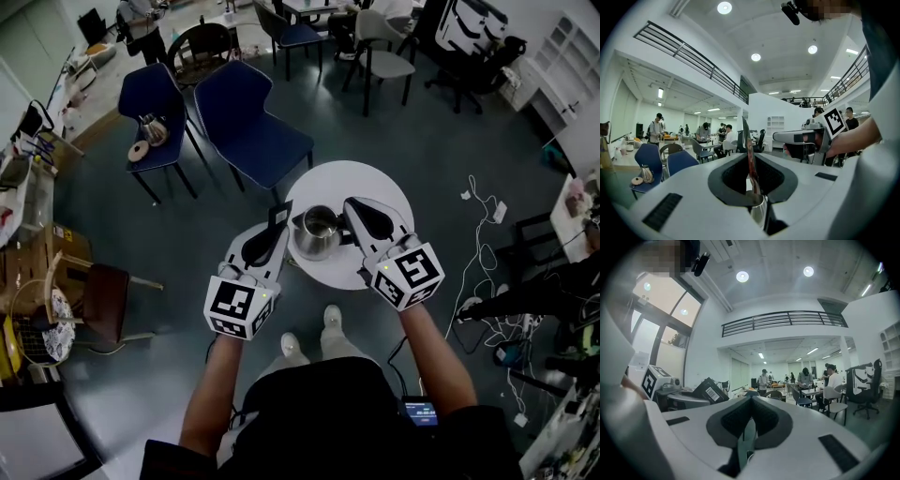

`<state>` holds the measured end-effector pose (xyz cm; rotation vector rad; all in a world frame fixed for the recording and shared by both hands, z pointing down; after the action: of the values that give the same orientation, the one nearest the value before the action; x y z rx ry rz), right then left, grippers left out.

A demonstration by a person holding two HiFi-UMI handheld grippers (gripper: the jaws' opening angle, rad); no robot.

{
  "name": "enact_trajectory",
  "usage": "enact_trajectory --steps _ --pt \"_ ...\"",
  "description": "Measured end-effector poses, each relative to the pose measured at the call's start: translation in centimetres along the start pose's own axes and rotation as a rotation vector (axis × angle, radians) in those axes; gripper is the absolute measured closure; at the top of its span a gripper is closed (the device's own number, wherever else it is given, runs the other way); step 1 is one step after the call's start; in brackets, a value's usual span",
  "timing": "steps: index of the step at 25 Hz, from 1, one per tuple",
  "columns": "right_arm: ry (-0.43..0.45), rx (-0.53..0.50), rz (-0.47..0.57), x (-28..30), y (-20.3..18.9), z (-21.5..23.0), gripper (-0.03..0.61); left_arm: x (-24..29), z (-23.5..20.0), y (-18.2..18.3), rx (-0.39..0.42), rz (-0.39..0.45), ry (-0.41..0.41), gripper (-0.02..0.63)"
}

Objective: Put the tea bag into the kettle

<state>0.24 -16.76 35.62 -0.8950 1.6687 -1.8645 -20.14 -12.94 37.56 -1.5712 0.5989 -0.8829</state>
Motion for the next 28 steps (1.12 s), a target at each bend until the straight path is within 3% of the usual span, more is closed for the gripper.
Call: enact_trajectory --steps 5,9,13,21,28 --pt "0.026 0.000 -0.001 1.1 0.2 3.4 0.560 3.0 0.2 0.2 -0.015 -0.029 0.022 0.577" --pt "0.044 0.002 -0.003 1.9 -0.1 5.9 0.560 5.7 0.8 0.1 0.022 -0.057 0.030 0.577" --pt "0.053 0.008 -0.010 2.6 -0.2 8.4 0.560 8.2 1.1 0.1 -0.005 -0.070 0.016 0.577" --pt "0.050 0.029 -0.017 4.1 -1.2 13.0 0.560 12.9 0.6 -1.7 -0.005 -0.190 0.046 0.577" --pt "0.061 0.044 -0.031 4.8 -2.1 16.4 0.560 16.5 0.6 -2.8 -0.030 -0.226 0.049 0.577"
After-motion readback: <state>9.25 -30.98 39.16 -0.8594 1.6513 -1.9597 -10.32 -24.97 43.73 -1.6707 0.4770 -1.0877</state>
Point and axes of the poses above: the fingertips, and each gripper's own axes: x forward along the fingers, z to its right, y out of its top, the point moved 8 cm from there along -x, backward along the fingers, and after that the axes turned 5 degrees about -z, right-handed, at the moved point
